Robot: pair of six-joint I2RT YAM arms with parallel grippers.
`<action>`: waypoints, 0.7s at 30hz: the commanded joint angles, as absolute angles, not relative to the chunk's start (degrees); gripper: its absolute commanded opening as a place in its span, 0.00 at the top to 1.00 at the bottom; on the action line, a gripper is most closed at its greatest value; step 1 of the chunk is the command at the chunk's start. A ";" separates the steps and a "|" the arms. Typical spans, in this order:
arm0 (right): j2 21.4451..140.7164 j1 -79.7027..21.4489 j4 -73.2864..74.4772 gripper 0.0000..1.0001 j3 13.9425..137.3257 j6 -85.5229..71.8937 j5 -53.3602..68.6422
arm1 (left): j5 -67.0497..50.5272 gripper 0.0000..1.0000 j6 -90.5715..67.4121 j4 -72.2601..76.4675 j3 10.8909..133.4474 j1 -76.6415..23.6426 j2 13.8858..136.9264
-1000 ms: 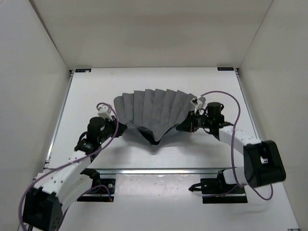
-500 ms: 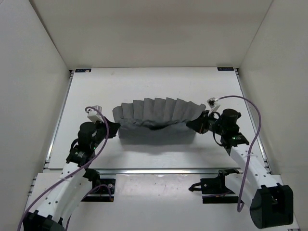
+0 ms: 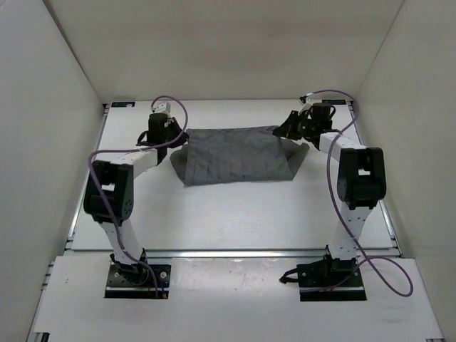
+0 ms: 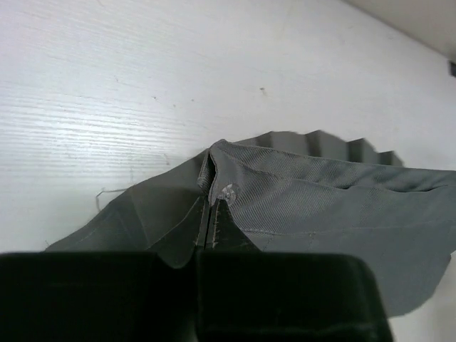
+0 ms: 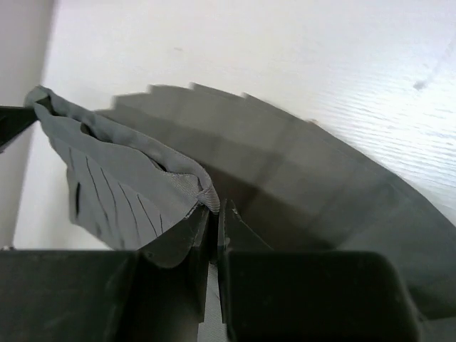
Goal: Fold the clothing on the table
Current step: Fold the skirt
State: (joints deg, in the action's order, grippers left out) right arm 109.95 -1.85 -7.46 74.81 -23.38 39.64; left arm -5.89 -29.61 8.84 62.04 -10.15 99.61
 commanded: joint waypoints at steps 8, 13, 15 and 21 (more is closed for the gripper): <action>131.02 -1.15 11.75 0.87 103.78 -17.33 30.32 | -8.86 0.56 -29.35 0.35 83.76 -8.26 118.56; 132.72 -1.76 17.23 0.52 111.54 -14.59 28.13 | -10.46 0.46 -30.76 5.09 79.99 -6.07 115.15; 127.56 -1.50 15.91 0.46 108.56 -13.98 25.94 | -10.90 0.45 -31.11 5.71 77.53 -5.37 111.81; 109.00 -0.18 12.15 0.36 85.58 -19.49 19.16 | -10.82 0.42 -29.71 -1.74 64.90 -6.15 97.24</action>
State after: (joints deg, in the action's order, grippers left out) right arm 119.59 -1.41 15.51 94.08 -16.84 22.87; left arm -10.28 -30.44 1.43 69.52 -4.73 106.48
